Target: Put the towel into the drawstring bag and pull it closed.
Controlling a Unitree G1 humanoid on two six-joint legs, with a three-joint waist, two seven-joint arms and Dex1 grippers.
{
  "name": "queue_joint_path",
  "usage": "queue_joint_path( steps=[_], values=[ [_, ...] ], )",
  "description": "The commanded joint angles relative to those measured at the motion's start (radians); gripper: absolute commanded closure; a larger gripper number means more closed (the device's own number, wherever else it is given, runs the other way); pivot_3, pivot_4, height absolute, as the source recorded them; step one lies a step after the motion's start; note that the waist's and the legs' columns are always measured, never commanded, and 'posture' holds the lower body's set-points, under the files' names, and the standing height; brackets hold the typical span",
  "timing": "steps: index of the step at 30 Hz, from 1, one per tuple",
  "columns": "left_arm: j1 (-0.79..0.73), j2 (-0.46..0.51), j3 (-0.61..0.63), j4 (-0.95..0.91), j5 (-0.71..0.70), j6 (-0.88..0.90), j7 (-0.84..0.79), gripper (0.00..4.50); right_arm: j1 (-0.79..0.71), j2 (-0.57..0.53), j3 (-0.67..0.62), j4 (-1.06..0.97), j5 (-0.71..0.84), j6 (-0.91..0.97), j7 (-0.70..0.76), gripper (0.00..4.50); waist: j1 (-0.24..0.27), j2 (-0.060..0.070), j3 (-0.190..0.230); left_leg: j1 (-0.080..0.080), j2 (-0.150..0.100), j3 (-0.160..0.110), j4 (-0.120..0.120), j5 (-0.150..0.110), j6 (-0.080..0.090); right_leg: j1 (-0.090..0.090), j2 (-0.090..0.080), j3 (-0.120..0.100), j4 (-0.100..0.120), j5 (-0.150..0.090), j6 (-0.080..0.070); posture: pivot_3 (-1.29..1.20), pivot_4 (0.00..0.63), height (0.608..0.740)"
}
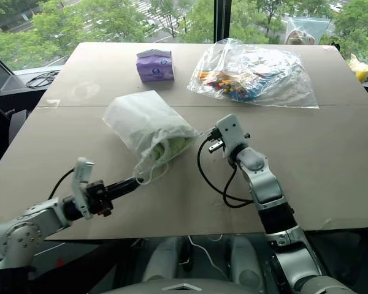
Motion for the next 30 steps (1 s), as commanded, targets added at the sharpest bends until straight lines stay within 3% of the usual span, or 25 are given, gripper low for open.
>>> queue_joint_path(
  steps=[1, 6, 15, 19, 22, 26, 29, 30],
  values=[
    [0.046, 0.012, 0.124, 0.05, -0.068, 0.025, -0.019, 4.45, -0.06, 0.0, -0.09, 0.027, -0.024, -0.097, -0.109, 4.5, 0.001, 0.0, 0.0, 0.0, 0.0, 0.0, 0.0, 0.0, 0.0, 0.0, -0.001, 0.0, 0.0, 0.0, 0.0, 0.0, 0.15, 0.739],
    [0.071, -0.019, 0.19, 0.119, -0.067, 0.001, 0.02, 4.45, -0.099, -0.001, -0.17, 0.068, -0.024, -0.148, -0.212, 4.5, 0.004, 0.0, 0.0, -0.001, 0.0, 0.001, 0.0, 0.0, 0.0, 0.0, -0.002, 0.0, -0.001, 0.002, -0.004, 0.0, 0.15, 0.739],
    [-0.129, -0.096, 0.259, 0.302, 0.033, -0.132, 0.271, 4.45, -0.133, -0.013, -0.245, 0.113, -0.026, -0.18, -0.303, 4.5, 0.001, 0.0, 0.0, -0.001, 0.0, 0.001, -0.001, 0.0, 0.0, -0.001, -0.001, 0.0, 0.0, 0.002, -0.004, 0.0, 0.15, 0.739],
    [-0.185, -0.105, 0.232, 0.295, 0.042, -0.13, 0.309, 4.45, -0.13, -0.009, -0.234, 0.103, -0.013, -0.167, -0.286, 4.5, 0.001, -0.001, -0.001, -0.001, 0.0, 0.002, 0.0, 0.0, 0.0, 0.0, 0.0, 0.0, 0.0, 0.003, -0.004, 0.0, 0.15, 0.739],
    [-0.151, -0.075, 0.103, 0.175, 0.09, -0.115, 0.238, 4.45, -0.116, 0.001, -0.214, 0.081, -0.007, -0.152, -0.268, 4.5, -0.002, -0.001, -0.001, -0.001, 0.0, 0.004, 0.0, 0.001, 0.0, 0.0, 0.001, 0.002, 0.0, 0.005, 0.0, 0.0, 0.15, 0.739],
    [-0.194, -0.027, -0.148, 0.024, 0.208, -0.137, 0.168, 2.57, -0.101, 0.01, -0.195, 0.066, -0.006, -0.132, -0.245, 4.5, 0.004, -0.001, 0.0, -0.001, -0.001, 0.005, 0.0, 0.002, -0.002, 0.0, 0.002, 0.002, 0.0, 0.005, 0.0, 0.0, 0.15, 0.739],
    [-0.304, -0.015, -0.371, 0.013, 0.385, -0.238, 0.109, 1.52, -0.102, 0.016, -0.185, 0.068, -0.003, -0.121, -0.233, 4.5, 0.008, 0.0, 0.0, -0.001, 0.0, 0.005, 0.0, 0.001, -0.001, 0.0, 0.002, 0.001, 0.001, 0.003, -0.003, 0.0, 0.15, 0.739],
    [-0.359, -0.033, -0.437, 0.037, 0.44, -0.28, 0.092, 1.52, -0.106, 0.017, -0.179, 0.072, -0.004, -0.12, -0.227, 4.5, 0.008, 0.0, 0.0, -0.001, -0.001, 0.006, 0.0, 0.001, -0.001, 0.0, 0.002, 0.0, 0.001, 0.003, -0.003, 0.0, 0.15, 0.739]
  ],
)
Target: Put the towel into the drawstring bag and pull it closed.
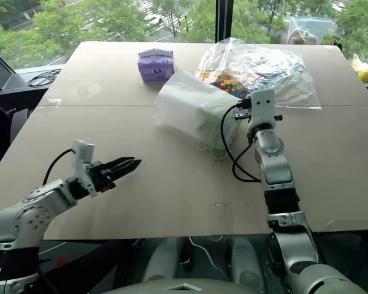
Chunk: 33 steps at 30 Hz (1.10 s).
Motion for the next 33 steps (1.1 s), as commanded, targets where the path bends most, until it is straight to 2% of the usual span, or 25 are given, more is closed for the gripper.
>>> queue_joint_path(
  steps=[1, 4, 7, 12, 20, 23, 27, 28, 33],
  values=[
    [-0.142, -0.042, -0.192, 0.02, 0.168, -0.138, -0.065, 1.52, -0.013, 0.002, 0.009, -0.039, 0.007, 0.0, 0.022, 4.5, 0.001, 0.0, 0.0, 0.0, 0.0, 0.001, 0.0, 0.0, 0.0, 0.0, 0.0, 0.0, 0.0, 0.0, 0.0, 0.0, 0.15, 0.739],
    [-0.279, -0.141, -0.283, 0.163, 0.245, -0.212, -0.089, 1.52, -0.023, 0.003, 0.024, -0.031, -0.001, -0.006, 0.038, 4.5, 0.001, 0.0, 0.0, 0.001, -0.001, 0.001, 0.0, 0.0, 0.0, 0.0, 0.0, 0.002, 0.0, 0.001, 0.001, 0.0, 0.15, 0.739],
    [-0.417, -0.24, -0.356, 0.406, 0.365, -0.318, -0.078, 1.52, -0.031, 0.001, 0.029, -0.036, -0.007, -0.007, 0.042, 4.5, -0.001, 0.0, 0.0, 0.001, -0.004, 0.001, 0.001, 0.003, 0.005, 0.001, 0.003, 0.003, 0.001, 0.004, 0.005, 0.0, 0.15, 0.739],
    [-0.559, -0.328, -0.388, 0.677, 0.471, -0.353, -0.062, 1.52, -0.028, -0.007, 0.024, -0.047, -0.012, -0.004, 0.036, 4.5, -0.002, 0.0, 0.0, 0.001, -0.003, 0.0, 0.001, 0.004, 0.006, 0.0, 0.007, 0.005, 0.001, 0.003, 0.006, 0.0, 0.15, 0.739],
    [-0.619, -0.362, -0.355, 0.79, 0.486, -0.29, -0.101, 1.52, -0.013, -0.011, 0.019, -0.056, -0.016, -0.007, 0.023, 4.5, -0.004, 0.0, 0.0, 0.002, -0.003, 0.0, 0.004, 0.004, 0.007, 0.002, 0.007, 0.006, 0.001, 0.003, 0.012, 0.0, 0.15, 0.739],
    [-0.588, -0.332, -0.4, 0.73, 0.509, -0.315, -0.192, 2.39, -0.013, -0.008, 0.019, -0.057, -0.018, -0.01, 0.019, 4.5, -0.009, 0.0, 0.0, 0.003, -0.003, 0.0, 0.004, 0.004, 0.007, 0.002, 0.007, 0.006, 0.001, 0.006, 0.012, 0.0, 0.15, 0.739],
    [-0.543, -0.281, -0.431, 0.638, 0.539, -0.295, -0.256, 4.21, -0.01, -0.01, 0.013, -0.064, -0.021, -0.01, 0.014, 4.5, -0.007, 0.0, -0.001, 0.004, 0.001, 0.0, 0.004, 0.004, 0.007, 0.002, 0.007, 0.007, 0.001, 0.009, 0.008, 0.0, 0.15, 0.739],
    [-0.535, -0.269, -0.438, 0.624, 0.551, -0.297, -0.261, 4.41, -0.007, -0.011, 0.011, -0.065, -0.021, -0.01, 0.013, 4.5, -0.006, 0.0, -0.001, 0.004, 0.002, 0.0, 0.004, 0.004, 0.007, 0.002, 0.007, 0.007, 0.001, 0.009, 0.008, 0.0, 0.15, 0.739],
    [-0.502, -0.244, -0.443, 0.589, 0.588, -0.349, -0.264, 4.41, -0.002, -0.01, 0.01, -0.065, -0.022, -0.011, 0.015, 4.5, -0.008, 0.0, -0.001, 0.004, 0.001, 0.002, 0.004, 0.004, 0.008, 0.002, 0.007, 0.009, -0.001, 0.008, 0.008, 0.0, 0.15, 0.739]
  ],
)
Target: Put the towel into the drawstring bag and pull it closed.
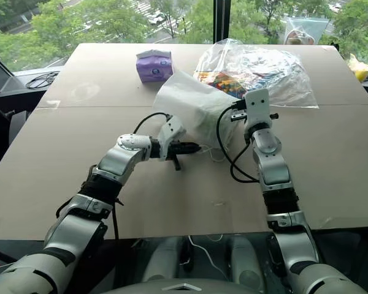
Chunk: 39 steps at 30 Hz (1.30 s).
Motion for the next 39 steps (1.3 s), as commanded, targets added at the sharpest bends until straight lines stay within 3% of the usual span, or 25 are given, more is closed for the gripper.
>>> queue_joint_path(
  steps=[1, 12, 20, 22, 27, 39],
  values=[
    [0.055, 0.011, -0.029, 0.005, 0.045, -0.029, -0.005, 4.41, 0.001, -0.004, -0.01, -0.051, -0.001, -0.013, -0.006, 4.5, -0.003, 0.0, 0.0, 0.0, 0.0, 0.0, 0.0, 0.0, 0.0, 0.0, 0.0, 0.001, 0.0, 0.0, 0.0, 0.0, 0.15, 0.739],
    [0.198, -0.026, 0.177, -0.133, -0.003, -0.19, 0.205, 4.41, -0.003, -0.002, -0.005, -0.046, -0.006, -0.017, -0.001, 4.5, -0.004, 0.0, 0.0, 0.0, 0.002, 0.001, 0.0, 0.0, 0.0, -0.001, 0.002, 0.001, 0.001, 0.0, 0.0, 0.0, 0.15, 0.739],
    [0.384, -0.044, 0.359, -0.324, 0.219, -0.387, 0.71, 4.41, -0.002, -0.01, -0.04, -0.047, -0.016, -0.036, -0.047, 4.5, 0.004, 0.0, 0.0, 0.0, 0.003, 0.002, 0.0, 0.0, 0.0, -0.002, 0.0, 0.001, 0.0, 0.0, 0.0, 0.0, 0.15, 0.739],
    [0.378, -0.065, 0.415, -0.356, 0.289, -0.383, 0.877, 4.41, -0.006, -0.007, -0.051, -0.041, -0.013, -0.039, -0.06, 4.5, 0.007, 0.0, 0.0, 0.0, 0.003, 0.002, 0.0, 0.0, 0.0, -0.002, -0.001, 0.001, 0.001, 0.0, 0.0, 0.0, 0.15, 0.739],
    [0.328, -0.096, 0.471, -0.389, 0.396, -0.343, 1.102, 4.41, -0.013, -0.002, -0.066, -0.032, -0.006, -0.042, -0.082, 4.5, 0.013, 0.0, 0.0, 0.0, 0.002, 0.003, 0.0, -0.002, -0.004, -0.002, 0.0, 0.001, 0.001, 0.001, 0.0, 0.0, 0.15, 0.739],
    [0.242, -0.041, 0.617, -0.291, 0.417, -0.215, 1.316, 4.41, 0.005, 0.043, -0.251, -0.045, 0.073, 0.002, -0.287, 4.5, 0.022, 0.0, 0.0, 0.0, 0.002, 0.004, 0.0, 0.0, 0.0, -0.002, 0.001, 0.001, 0.001, 0.001, 0.0, 0.0, 0.15, 0.739]
  ],
)
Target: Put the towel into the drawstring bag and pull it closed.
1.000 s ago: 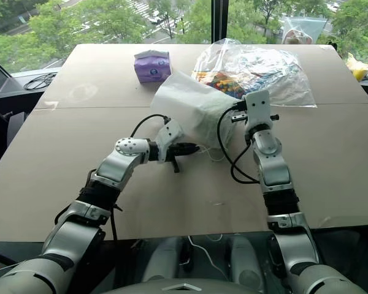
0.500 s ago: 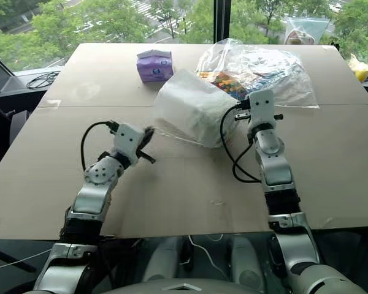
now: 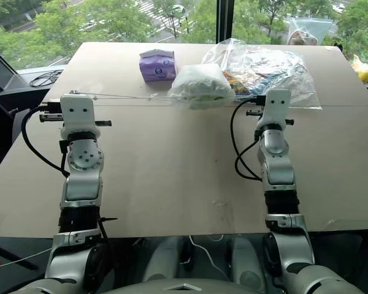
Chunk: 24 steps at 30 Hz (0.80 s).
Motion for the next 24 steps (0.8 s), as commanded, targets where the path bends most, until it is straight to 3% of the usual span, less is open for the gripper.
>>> queue_joint_path(
  steps=[1, 11, 24],
  values=[
    [-0.027, 0.056, 0.105, 0.017, -0.007, 0.023, 0.068, 4.41, -0.003, -0.008, -0.109, -0.041, 0.028, 0.002, -0.094, 4.5, 0.0, 0.0, 0.0, 0.0, 0.0, 0.0, 0.0, 0.0, 0.0, 0.0, 0.0, 0.0, 0.0, 0.0, 0.0, 0.0, 0.15, 0.739],
    [-0.06, 0.172, 0.159, 0.125, -0.021, -0.003, 0.149, 4.41, -0.012, 0.033, -0.242, -0.032, 0.134, 0.0, -0.29, 4.5, -0.001, 0.0, 0.0, 0.0, 0.0, 0.001, 0.0, -0.002, -0.004, 0.0, 0.0, 0.0, 0.0, 0.0, 0.0, 0.0, 0.15, 0.739],
    [-0.025, 0.105, 0.259, 0.129, -0.133, 0.126, 0.279, 4.41, -0.004, 0.068, -0.359, -0.025, 0.304, -0.032, -0.531, 4.5, 0.0, 0.0, 0.0, 0.0, 0.001, 0.001, 0.0, -0.002, -0.004, 0.0, -0.001, 0.0, 0.0, 0.0, 0.0, 0.0, 0.15, 0.739]
  ],
)
